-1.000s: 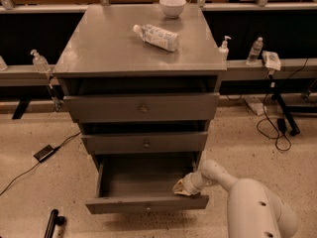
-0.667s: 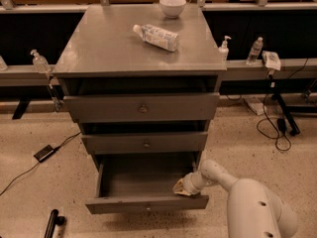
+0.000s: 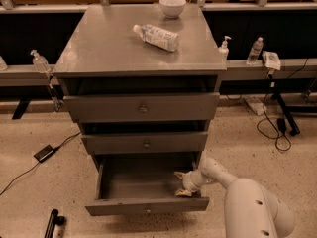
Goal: Open bottom drawer
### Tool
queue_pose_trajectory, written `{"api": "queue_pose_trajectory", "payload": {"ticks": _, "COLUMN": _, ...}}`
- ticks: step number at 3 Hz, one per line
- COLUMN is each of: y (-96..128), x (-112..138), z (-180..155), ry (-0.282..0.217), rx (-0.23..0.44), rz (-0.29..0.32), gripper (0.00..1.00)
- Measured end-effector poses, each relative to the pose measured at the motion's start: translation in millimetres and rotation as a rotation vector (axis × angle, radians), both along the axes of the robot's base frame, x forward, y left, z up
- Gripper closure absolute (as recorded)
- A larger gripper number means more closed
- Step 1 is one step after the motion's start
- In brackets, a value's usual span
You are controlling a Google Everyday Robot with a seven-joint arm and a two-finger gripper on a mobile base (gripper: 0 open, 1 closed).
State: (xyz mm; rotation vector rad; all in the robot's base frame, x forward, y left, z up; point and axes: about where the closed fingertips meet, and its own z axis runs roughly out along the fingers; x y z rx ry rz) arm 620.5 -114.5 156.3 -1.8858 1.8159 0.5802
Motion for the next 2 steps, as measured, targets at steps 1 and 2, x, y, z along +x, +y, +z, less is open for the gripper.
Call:
{"api": "queue_pose_trajectory", "payload": {"ticks": 1, "y": -0.1, "x": 4.9, "z": 0.1, "ry": -0.001, "rx": 0.0, "rz": 0.0, "gripper": 0.22}}
{"api": "queue_pose_trajectory", "payload": {"ticks": 2, "y": -0.1, "x": 4.9, "z": 0.1, "ry": -0.001, "rx": 0.0, "rz": 0.0, "gripper": 0.46}}
